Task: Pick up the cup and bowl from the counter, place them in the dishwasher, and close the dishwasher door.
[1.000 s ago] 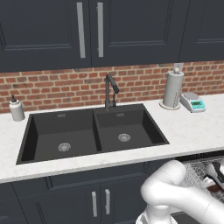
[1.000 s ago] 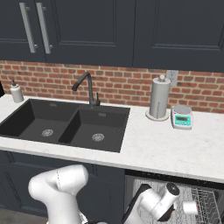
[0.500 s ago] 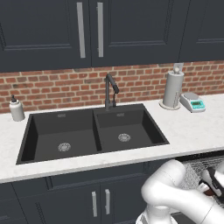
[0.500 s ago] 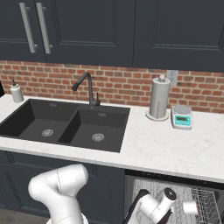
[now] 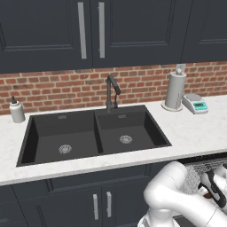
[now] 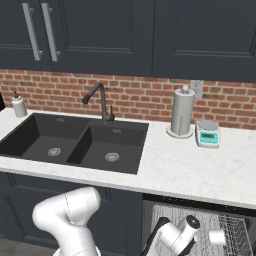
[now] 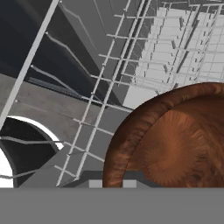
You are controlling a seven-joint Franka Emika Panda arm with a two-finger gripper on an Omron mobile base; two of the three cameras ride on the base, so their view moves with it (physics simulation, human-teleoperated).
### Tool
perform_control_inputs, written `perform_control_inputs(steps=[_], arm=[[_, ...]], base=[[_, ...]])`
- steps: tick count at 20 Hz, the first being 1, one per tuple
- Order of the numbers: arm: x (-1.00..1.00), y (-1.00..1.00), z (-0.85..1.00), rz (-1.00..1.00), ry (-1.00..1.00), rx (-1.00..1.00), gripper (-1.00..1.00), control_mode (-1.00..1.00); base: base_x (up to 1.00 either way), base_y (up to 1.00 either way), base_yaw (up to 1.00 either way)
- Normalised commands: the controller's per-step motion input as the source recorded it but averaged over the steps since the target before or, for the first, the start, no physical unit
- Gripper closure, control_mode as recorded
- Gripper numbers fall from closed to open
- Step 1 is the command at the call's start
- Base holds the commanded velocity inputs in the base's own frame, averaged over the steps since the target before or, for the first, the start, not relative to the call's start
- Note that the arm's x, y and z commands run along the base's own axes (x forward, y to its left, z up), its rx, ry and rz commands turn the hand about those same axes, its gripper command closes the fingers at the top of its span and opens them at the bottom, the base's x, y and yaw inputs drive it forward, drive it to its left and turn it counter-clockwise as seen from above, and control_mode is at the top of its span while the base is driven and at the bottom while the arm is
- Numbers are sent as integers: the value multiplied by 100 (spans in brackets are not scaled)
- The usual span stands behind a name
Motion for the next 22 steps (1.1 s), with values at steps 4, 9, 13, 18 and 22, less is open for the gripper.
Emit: perform_control_inputs(steps=[4, 9, 13, 18, 22], arm=[[13, -21, -1, 0, 0, 0, 100, -100], [12, -44, 0, 0, -1, 0, 100, -100], [15, -34, -4, 0, 0, 0, 100, -100], [2, -6, -25, 0, 0, 0, 100, -100], [0, 0, 0, 0, 0, 0, 100, -100]], base=[[0, 0, 0], [0, 0, 0], [0, 0, 0], [0, 0, 0], [0, 0, 0]])
